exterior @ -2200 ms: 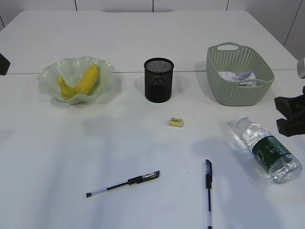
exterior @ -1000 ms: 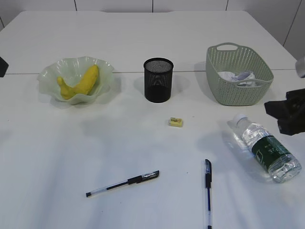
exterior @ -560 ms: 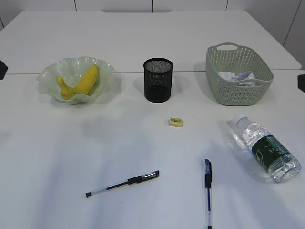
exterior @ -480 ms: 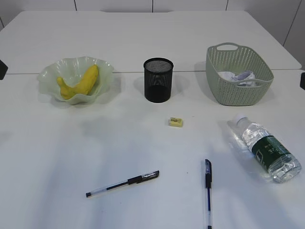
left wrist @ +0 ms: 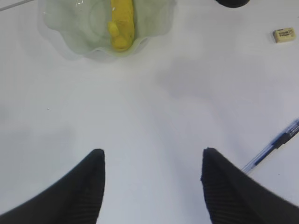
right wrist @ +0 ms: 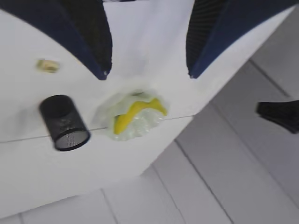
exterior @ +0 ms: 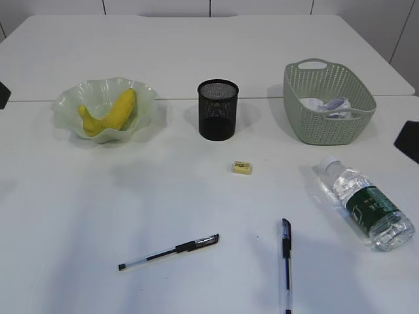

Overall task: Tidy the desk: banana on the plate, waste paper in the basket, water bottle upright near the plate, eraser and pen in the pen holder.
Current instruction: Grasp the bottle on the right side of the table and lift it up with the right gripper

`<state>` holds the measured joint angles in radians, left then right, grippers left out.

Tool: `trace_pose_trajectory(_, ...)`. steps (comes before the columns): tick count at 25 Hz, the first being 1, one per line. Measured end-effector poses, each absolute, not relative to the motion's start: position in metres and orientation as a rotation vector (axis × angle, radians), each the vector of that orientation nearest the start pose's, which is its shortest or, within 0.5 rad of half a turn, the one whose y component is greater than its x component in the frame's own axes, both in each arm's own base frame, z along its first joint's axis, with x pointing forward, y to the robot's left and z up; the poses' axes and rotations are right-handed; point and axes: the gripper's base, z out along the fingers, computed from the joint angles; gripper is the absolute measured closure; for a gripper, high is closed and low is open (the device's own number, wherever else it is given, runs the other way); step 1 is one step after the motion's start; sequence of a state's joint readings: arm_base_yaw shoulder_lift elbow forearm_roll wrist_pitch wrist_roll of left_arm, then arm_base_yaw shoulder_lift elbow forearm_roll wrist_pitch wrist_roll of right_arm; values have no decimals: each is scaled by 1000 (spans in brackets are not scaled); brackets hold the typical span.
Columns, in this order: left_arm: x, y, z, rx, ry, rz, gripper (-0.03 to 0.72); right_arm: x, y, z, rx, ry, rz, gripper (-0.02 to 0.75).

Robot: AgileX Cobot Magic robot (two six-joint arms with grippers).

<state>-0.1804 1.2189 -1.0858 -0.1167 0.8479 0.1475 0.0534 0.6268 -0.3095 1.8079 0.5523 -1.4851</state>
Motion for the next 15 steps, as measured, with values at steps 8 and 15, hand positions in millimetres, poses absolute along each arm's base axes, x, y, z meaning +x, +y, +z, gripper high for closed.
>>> trace_pose_trajectory(8, 242, -52, 341, 346, 2439, -156, 223, 111, 74, 271, -282, 1734, 1124, 355)
trace_pose_trajectory(15, 242, -52, 341, 346, 2439, -156, 223, 133, 76, 252, -583, 2019, 1180, 355)
